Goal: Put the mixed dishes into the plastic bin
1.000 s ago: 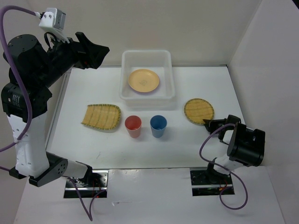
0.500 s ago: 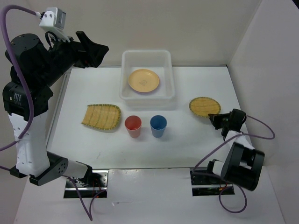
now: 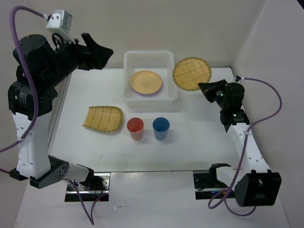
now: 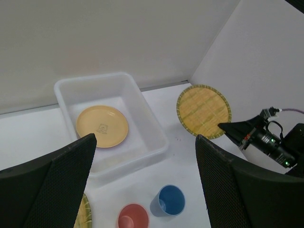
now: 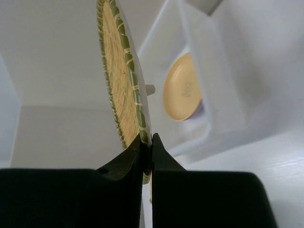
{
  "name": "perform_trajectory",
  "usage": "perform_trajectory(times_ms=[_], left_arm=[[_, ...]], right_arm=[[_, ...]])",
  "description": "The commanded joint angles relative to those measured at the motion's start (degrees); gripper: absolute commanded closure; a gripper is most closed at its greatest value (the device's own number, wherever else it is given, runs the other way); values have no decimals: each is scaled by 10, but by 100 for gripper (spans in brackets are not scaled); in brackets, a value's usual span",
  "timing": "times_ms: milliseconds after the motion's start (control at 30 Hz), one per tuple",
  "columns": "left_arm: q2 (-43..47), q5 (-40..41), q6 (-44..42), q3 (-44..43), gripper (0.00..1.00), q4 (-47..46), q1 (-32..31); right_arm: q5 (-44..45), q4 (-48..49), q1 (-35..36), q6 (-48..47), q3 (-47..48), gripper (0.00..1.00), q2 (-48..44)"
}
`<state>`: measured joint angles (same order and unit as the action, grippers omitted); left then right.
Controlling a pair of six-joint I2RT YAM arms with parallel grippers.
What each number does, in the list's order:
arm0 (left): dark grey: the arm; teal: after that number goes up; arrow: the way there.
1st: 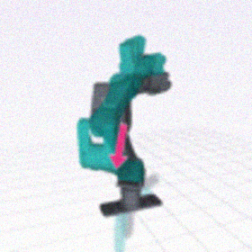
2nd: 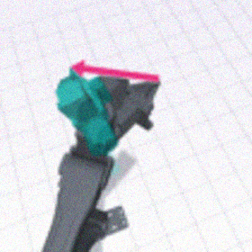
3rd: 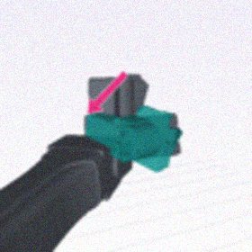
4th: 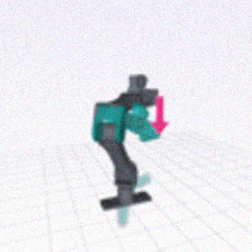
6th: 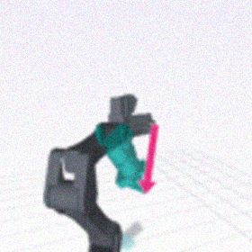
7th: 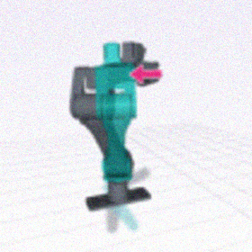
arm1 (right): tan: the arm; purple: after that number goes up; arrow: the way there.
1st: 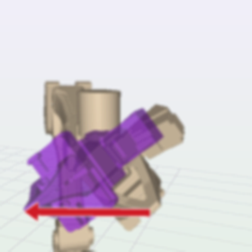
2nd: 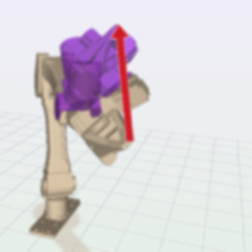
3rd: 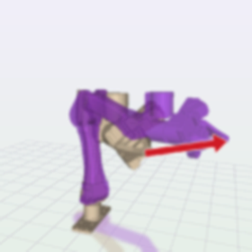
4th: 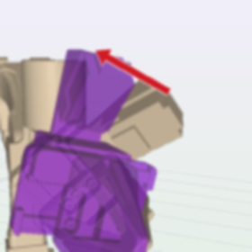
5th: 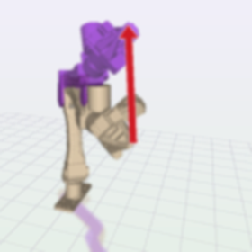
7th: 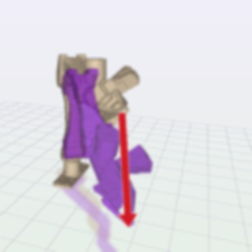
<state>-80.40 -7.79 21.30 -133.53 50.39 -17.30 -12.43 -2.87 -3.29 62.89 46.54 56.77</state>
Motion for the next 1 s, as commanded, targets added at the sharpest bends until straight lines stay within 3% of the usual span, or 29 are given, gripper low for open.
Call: perform_trajectory(times_ms=[0,167,333,700,967], left_arm=[[18,-12,9,20,9,-25,3],[44,1,15,74,9,-25,3],[74,31,20,120,9,-18,3],[104,65,20,132,9,33,3],[132,78,30,179,9,38,3]], right_arm=[[11,66,68,-12,86,100,81],[40,112,192,-12,173,100,221],[69,143,254,5,265,100,367],[97,122,274,-8,415,100,576],[103,62,274,-13,511,100,665]])
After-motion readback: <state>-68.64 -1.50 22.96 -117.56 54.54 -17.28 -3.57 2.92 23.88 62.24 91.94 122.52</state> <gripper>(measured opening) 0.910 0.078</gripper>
